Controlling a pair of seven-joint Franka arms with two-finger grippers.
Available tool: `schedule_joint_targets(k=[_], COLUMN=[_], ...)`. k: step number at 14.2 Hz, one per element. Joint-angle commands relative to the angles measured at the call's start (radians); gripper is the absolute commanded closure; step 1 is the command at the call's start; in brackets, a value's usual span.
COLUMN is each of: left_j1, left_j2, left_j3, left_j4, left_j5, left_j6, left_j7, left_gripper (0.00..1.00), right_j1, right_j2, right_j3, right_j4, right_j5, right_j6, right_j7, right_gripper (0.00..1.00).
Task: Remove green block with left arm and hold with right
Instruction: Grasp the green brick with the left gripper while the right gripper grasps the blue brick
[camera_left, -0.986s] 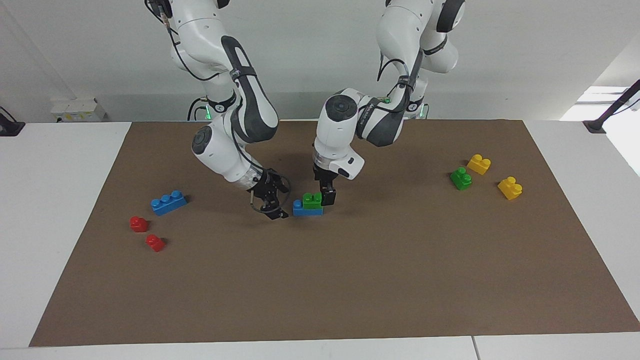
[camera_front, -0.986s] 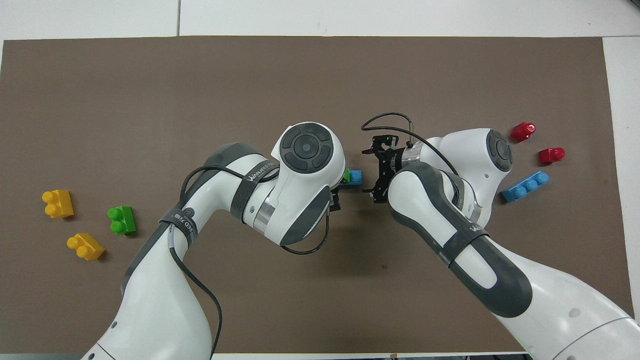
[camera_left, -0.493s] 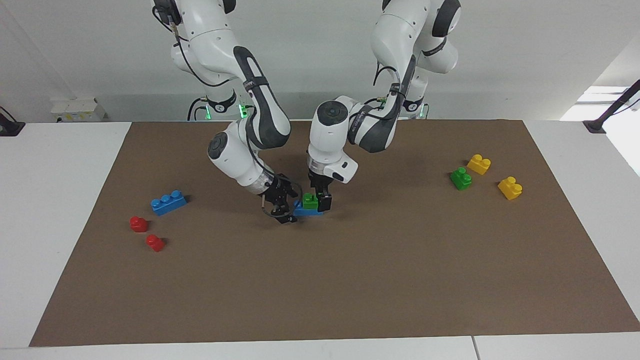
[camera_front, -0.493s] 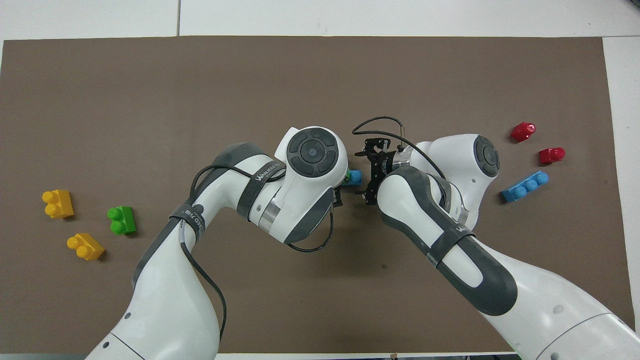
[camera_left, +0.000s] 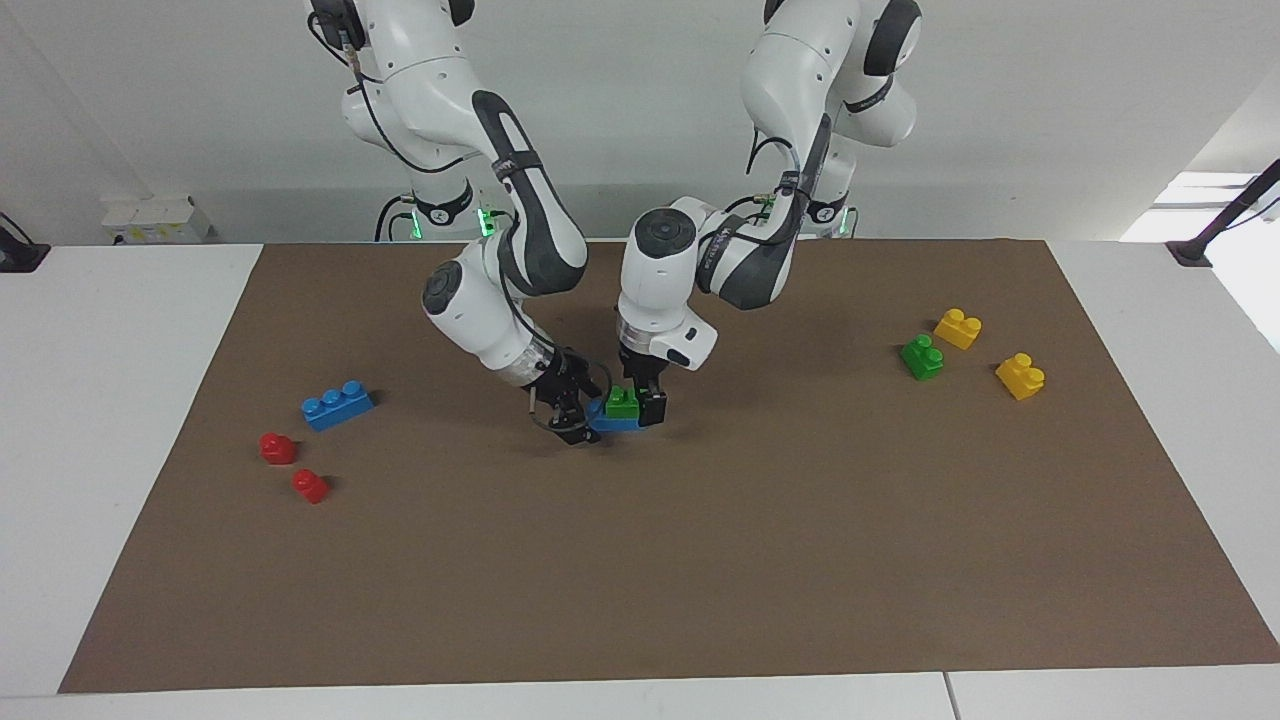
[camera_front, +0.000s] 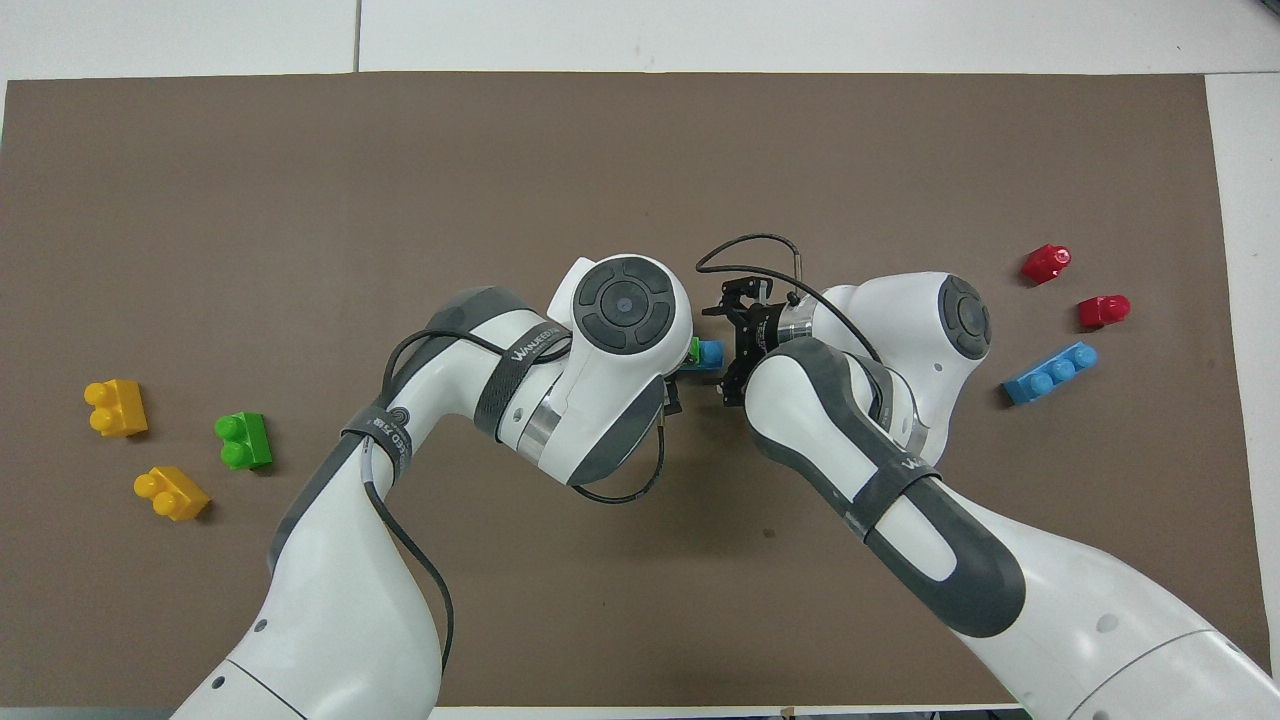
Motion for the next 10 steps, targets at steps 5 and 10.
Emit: schedule_joint_targets(k=[5, 10], left_j1=[-0.021, -0.021], left_j2=[-0.003, -0.003], left_j3=[0.018, 0.018], left_j4=[-0.019, -0.026], left_j5=[0.043, 0.046], left_j6=[0.037, 0.046], left_j7=[-0.059, -0.067], left_gripper=[0.0, 0.0], right_j1=[0.003, 0.003], right_j2=[0.001, 0.007], right_j3=[-0.001, -0.001], right_j4=[-0.004, -0.005], right_j5=[0.039, 0.046], right_j6=[0.025, 0.048], right_j7=[-0.042, -0.042], right_gripper=[0.39, 0.63])
